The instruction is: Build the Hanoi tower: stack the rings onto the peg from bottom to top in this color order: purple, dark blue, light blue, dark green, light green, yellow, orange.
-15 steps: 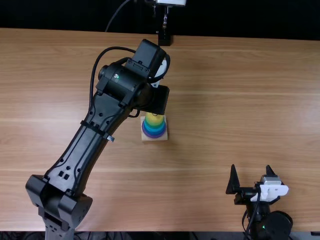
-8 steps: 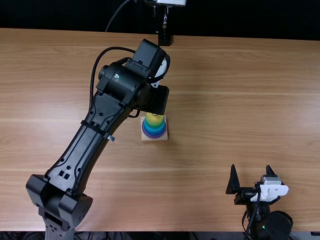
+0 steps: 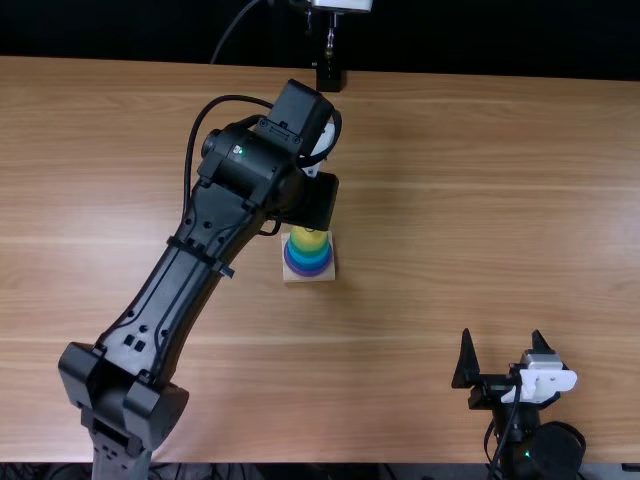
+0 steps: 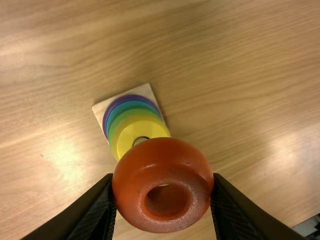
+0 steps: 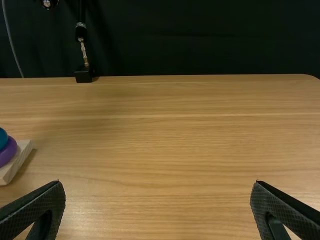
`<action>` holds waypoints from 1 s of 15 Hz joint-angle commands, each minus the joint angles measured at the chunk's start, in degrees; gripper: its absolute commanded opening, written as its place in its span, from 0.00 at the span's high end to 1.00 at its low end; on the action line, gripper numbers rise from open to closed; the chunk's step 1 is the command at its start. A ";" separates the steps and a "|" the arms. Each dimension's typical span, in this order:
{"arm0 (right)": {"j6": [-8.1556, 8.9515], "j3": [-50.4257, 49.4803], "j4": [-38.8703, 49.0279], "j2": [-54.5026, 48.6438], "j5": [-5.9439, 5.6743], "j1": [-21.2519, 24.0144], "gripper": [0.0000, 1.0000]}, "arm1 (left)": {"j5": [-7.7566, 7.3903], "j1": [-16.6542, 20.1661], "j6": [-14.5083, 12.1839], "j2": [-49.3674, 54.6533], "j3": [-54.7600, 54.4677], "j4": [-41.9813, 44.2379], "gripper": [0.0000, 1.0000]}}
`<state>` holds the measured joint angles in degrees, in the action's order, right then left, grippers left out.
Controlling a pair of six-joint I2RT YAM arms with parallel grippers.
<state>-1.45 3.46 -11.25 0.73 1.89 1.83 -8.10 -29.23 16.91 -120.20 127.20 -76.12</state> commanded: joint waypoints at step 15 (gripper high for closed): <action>-0.02 -2.41 -3.90 -0.73 0.32 0.37 0.00 | -0.66 1.72 0.29 -0.56 -4.33 -4.14 0.00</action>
<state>-1.45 3.46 -11.25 0.73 1.89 1.83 -8.16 -28.38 16.80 -121.12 123.61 -80.18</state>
